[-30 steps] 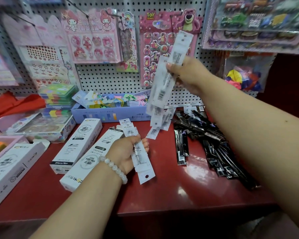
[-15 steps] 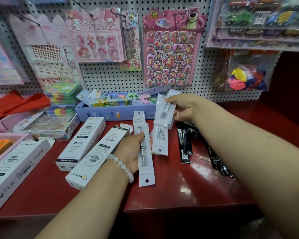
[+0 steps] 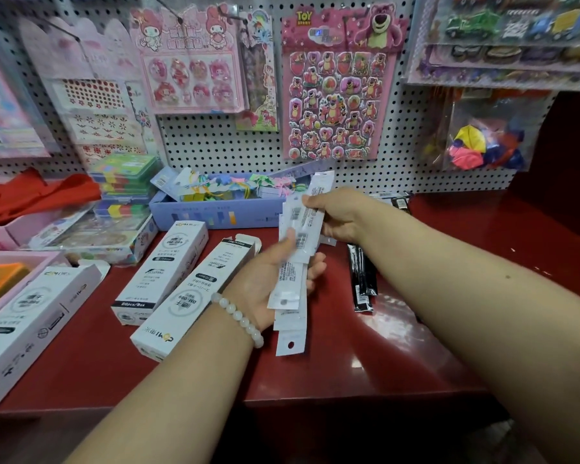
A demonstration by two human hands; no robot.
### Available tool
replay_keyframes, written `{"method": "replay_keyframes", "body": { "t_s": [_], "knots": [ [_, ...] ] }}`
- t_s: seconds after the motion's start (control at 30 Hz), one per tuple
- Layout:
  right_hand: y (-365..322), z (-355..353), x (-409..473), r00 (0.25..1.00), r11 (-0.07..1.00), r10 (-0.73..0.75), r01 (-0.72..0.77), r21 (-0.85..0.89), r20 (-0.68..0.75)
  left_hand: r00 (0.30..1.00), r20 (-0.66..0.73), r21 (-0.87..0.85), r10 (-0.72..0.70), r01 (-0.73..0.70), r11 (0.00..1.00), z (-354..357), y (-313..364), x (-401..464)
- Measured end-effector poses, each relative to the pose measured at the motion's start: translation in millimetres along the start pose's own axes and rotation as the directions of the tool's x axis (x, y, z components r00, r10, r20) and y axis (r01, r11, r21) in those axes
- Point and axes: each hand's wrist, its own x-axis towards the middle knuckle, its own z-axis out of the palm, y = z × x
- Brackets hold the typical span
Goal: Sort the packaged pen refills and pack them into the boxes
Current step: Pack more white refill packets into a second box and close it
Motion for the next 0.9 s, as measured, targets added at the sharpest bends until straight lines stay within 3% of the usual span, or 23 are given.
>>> {"method": "replay_keyframes", "body": {
  "t_s": [0.13, 0.3, 0.37, 0.43, 0.5, 0.57, 0.73, 0.8, 0.9],
  "knots": [
    [16, 4, -7, 0.997, 0.988, -0.042, 0.051, -0.146, 0.065, 0.989, -0.127, 0.054, 0.073, -0.066, 0.996, -1, -3, -1],
    [41, 15, -24, 0.99, 0.964, -0.126, 0.138, -0.227, 0.063, 0.97, -0.128, 0.149, 0.206, -0.186, 0.971, 8, -2, -6],
    [33, 14, -34, 0.976, 0.968, -0.189, 0.203, -0.147, 0.106, 0.924, -0.06, 0.288, 0.378, -0.347, 0.893, 12, 2, -7],
    [20, 12, -47, 0.941, 0.954, -0.293, 0.299, -0.008, 0.168, 0.843, 0.019, 0.449, 0.538, -0.488, 0.748, 16, 9, -7],
    [11, 13, -57, 0.895, 0.914, -0.4, 0.404, 0.02, 0.199, 0.77, 0.067, 0.56, 0.635, -0.555, 0.615, 21, 14, -6],
    [14, 14, -62, 0.873, 0.887, -0.454, 0.461, 0.002, 0.175, 0.742, 0.1, 0.609, 0.663, -0.573, 0.549, 22, 11, -4],
    [38, 11, -68, 0.881, 0.894, -0.448, 0.438, 0.097, 0.151, 0.836, 0.091, 0.654, 0.541, -0.46, 0.601, 9, -12, -4],
    [44, 12, -68, 0.885, 0.897, -0.44, 0.424, 0.128, 0.15, 0.842, 0.091, 0.684, 0.532, -0.441, 0.581, 9, -16, -5],
    [43, 14, -70, 0.877, 0.881, -0.463, 0.438, 0.181, 0.131, 0.814, 0.083, 0.794, 0.575, -0.403, 0.455, 16, -17, -4]
  ]
}}
